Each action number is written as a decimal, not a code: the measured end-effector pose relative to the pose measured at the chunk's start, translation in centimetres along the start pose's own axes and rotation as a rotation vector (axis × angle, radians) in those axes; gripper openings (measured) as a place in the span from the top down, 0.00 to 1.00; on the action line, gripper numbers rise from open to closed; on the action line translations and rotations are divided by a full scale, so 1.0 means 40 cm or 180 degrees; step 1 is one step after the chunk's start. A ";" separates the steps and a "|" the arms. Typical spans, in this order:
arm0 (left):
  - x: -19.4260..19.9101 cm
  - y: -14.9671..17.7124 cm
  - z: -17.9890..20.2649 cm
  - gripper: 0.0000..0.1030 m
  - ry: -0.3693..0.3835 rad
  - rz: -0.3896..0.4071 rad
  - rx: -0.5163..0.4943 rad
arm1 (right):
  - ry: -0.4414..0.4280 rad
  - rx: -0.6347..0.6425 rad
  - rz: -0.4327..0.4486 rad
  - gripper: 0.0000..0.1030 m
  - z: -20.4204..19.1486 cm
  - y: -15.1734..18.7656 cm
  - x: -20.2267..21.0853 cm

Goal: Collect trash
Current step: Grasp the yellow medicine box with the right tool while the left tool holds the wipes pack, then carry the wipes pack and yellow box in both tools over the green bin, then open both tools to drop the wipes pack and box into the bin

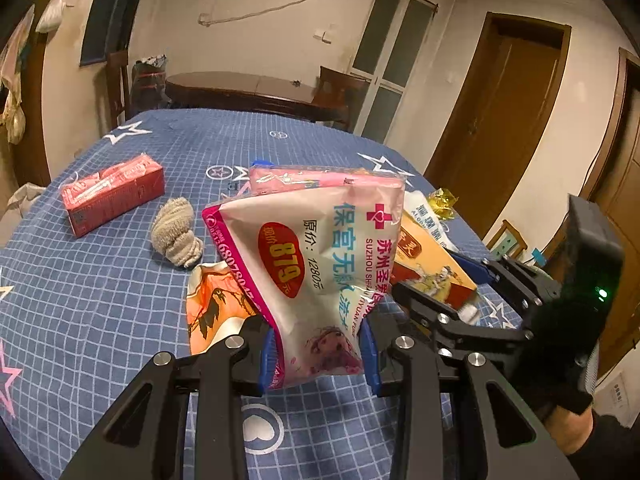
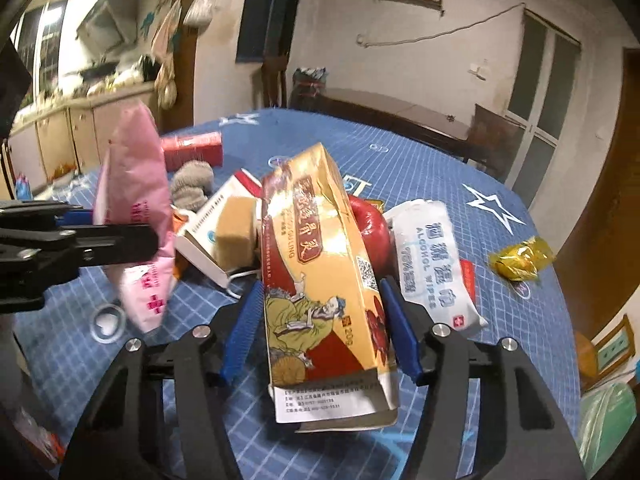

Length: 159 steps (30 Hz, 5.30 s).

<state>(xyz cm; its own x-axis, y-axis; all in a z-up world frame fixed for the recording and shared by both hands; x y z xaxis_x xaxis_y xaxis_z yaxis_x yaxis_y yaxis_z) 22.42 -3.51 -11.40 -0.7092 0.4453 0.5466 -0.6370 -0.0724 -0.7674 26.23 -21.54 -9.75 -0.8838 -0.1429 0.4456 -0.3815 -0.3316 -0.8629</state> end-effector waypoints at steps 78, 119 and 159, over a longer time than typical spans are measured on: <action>-0.053 -0.112 0.589 0.64 0.0709 0.0297 -0.0930 | 0.1259 -0.1000 0.0541 0.44 0.500 0.048 0.431; -0.803 0.075 1.278 0.64 0.1517 -0.1269 -0.1524 | 0.1394 -0.2202 -0.0925 0.44 1.022 0.489 0.352; -0.703 0.101 1.114 0.29 0.1289 -0.1040 -0.1458 | 0.1416 -0.2080 -0.0339 0.33 0.960 0.436 0.493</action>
<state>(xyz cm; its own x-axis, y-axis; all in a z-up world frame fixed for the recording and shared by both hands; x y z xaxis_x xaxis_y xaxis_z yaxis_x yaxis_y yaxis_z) 26.32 -56.10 -14.96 -0.2772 0.6848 0.6740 -0.5438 0.4664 -0.6976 12.55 -65.93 -6.84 -0.8064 0.2902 0.5153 -0.4297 0.3110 -0.8477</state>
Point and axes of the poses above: each gripper's, at about its wrist camera, not at the fingertips, and x roughly against the way its jaws point, z to its right, y to its underside, the point moved 8 cm from there along -x, roughly the way its jaws point, and after that the axes turned 7 degrees about y, right-handed, at the moved point
